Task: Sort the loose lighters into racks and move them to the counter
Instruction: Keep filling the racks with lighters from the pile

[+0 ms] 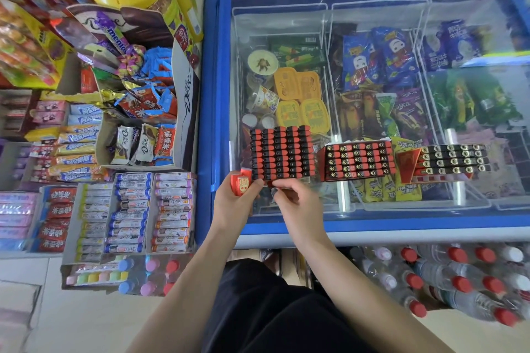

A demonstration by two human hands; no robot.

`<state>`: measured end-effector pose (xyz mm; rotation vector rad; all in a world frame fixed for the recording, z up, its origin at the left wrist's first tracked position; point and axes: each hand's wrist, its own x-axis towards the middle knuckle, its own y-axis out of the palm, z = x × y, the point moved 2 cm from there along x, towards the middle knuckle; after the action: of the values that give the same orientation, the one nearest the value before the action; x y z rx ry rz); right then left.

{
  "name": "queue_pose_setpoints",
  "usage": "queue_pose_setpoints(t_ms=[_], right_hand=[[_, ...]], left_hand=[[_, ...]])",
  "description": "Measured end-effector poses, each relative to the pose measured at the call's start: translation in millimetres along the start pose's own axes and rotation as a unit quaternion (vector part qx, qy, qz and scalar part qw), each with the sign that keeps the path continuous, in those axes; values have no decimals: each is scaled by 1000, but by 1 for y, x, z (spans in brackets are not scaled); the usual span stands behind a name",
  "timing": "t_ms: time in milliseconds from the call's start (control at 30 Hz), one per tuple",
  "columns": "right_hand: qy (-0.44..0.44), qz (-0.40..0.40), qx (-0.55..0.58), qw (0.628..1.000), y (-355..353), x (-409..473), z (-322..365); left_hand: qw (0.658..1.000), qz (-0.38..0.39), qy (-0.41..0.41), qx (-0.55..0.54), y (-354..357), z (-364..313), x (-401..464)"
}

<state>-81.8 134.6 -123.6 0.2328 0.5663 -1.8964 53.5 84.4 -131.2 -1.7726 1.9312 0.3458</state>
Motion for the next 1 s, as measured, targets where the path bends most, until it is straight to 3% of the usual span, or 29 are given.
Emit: queue_pose_setpoints(t_ms=[167, 267, 467, 700, 800, 1000], right_hand=[[66, -16, 25, 997, 2, 5, -1], [148, -44, 25, 988, 7, 11, -4], [244, -15, 94, 965, 10, 13, -4], [211, 139, 105, 962, 8, -7, 13], [138, 150, 13, 979, 5, -14, 19], [123, 176, 40, 976, 2, -16, 14]], left_hand=[[999, -15, -33, -12, -2, 5, 1], [997, -24, -56, -48, -3, 6, 0], [996, -14, -69, -56, 0, 5, -4], [981, -16, -112, -157, 12, -9, -14], [981, -44, -115, -148, 11, -6, -16], [987, -69, -113, -94, 10, 0, -22]])
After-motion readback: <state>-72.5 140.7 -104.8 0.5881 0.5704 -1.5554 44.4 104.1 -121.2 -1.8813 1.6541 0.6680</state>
